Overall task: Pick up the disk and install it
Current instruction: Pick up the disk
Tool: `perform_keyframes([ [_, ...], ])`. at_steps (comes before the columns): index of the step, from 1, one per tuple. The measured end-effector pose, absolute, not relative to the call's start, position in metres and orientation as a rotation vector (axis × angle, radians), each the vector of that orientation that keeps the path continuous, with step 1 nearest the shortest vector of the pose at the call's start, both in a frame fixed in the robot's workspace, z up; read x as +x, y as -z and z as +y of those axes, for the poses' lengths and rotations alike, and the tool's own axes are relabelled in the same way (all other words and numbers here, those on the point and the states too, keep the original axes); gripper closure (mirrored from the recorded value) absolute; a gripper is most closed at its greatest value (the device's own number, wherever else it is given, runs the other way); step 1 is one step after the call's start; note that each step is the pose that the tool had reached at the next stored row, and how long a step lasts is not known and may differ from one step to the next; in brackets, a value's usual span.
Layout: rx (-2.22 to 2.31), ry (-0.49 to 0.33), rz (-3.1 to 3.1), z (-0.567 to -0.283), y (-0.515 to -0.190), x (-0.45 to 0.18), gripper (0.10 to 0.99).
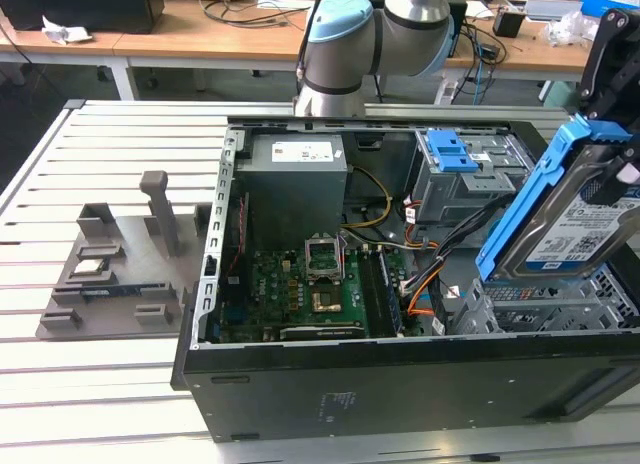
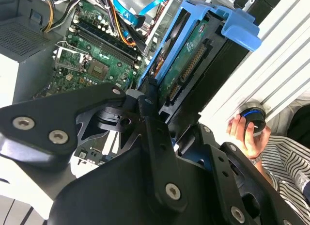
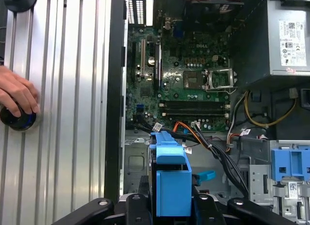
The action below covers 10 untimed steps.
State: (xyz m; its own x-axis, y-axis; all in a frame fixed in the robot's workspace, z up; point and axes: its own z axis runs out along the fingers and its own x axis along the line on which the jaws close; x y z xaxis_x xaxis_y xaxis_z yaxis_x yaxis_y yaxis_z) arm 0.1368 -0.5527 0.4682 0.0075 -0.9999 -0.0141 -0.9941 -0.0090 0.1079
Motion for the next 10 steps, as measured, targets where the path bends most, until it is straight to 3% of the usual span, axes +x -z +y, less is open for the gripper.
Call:
perform_keyframes([
  [10, 2.181, 0.133, -2.163, -0.5527, -0.4616, 0.1373, 0.722],
])
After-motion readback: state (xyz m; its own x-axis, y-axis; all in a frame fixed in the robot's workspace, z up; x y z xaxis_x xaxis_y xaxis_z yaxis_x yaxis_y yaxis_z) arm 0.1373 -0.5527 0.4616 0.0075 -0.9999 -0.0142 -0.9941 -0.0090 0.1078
